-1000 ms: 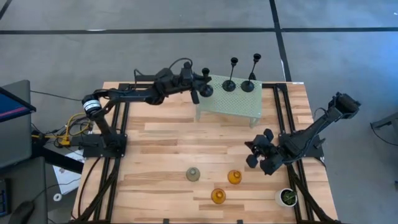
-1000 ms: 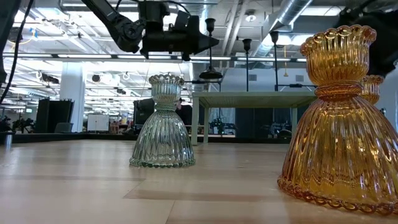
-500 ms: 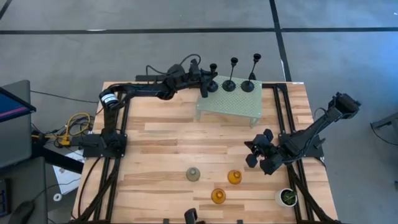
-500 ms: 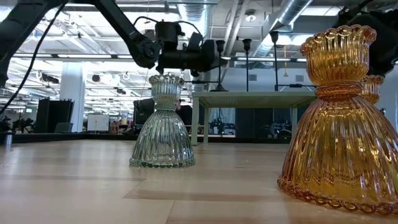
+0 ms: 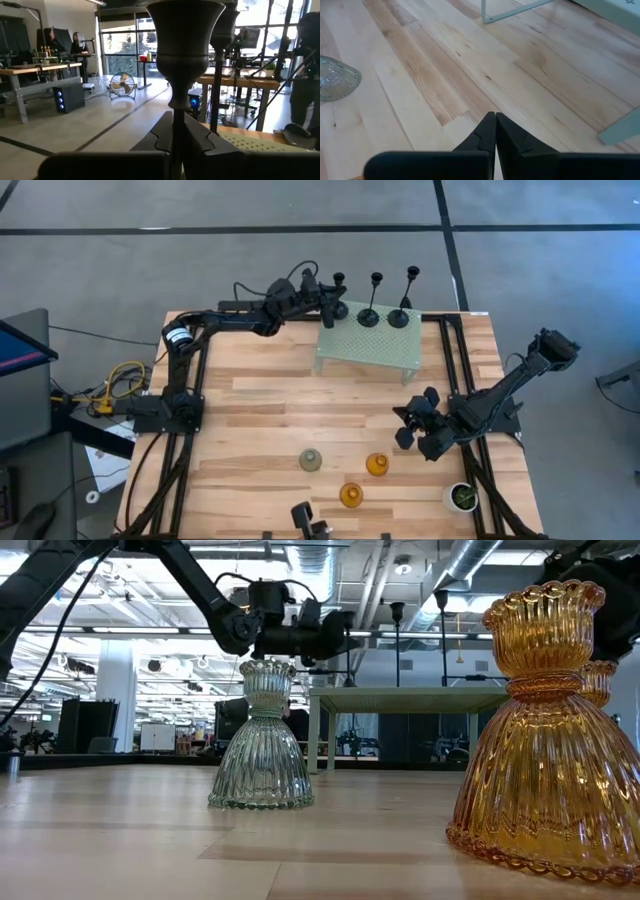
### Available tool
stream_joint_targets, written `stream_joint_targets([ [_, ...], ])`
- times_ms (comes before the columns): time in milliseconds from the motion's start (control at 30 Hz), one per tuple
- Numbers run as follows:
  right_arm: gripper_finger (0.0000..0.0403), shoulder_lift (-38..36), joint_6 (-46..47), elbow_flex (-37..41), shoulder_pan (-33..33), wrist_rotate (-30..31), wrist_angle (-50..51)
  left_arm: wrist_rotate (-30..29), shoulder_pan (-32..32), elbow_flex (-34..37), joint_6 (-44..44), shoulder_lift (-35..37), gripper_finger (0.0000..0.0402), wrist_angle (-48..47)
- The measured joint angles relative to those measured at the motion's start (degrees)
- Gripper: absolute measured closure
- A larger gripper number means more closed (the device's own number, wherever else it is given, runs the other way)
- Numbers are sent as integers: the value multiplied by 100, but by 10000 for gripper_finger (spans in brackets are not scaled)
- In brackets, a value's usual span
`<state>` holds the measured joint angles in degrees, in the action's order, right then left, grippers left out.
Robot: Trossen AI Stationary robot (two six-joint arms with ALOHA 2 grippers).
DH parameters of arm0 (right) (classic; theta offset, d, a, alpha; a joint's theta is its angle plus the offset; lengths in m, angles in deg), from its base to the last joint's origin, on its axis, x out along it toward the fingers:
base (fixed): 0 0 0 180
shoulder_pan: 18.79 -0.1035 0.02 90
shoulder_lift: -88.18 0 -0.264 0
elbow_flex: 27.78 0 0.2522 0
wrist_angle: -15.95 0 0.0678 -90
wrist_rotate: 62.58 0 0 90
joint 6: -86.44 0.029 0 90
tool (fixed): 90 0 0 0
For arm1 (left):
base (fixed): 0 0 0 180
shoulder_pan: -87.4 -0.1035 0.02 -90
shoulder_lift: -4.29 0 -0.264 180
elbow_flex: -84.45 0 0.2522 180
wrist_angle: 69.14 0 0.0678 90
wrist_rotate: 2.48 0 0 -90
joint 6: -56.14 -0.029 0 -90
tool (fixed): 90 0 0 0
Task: Pick & Place candle stick holders
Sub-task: Put the top right black candle holder on the shelf
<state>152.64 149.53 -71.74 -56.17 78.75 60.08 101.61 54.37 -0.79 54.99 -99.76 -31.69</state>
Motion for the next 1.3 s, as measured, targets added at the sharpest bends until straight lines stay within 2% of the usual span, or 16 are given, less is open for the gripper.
stream_joint_targets([
  [733, 403, 2, -7, 0, 0, 23, -21, 4, 12, 4, 68, -15, 389, 29],
  [1067, 403, 2, -20, 0, 0, 35, -48, 5, -1, -205, 426, -488, 389, 399],
  [1300, 403, 2, -63, 0, 2, 37, -57, 84, -1, -273, 429, -540, 389, 361],
])
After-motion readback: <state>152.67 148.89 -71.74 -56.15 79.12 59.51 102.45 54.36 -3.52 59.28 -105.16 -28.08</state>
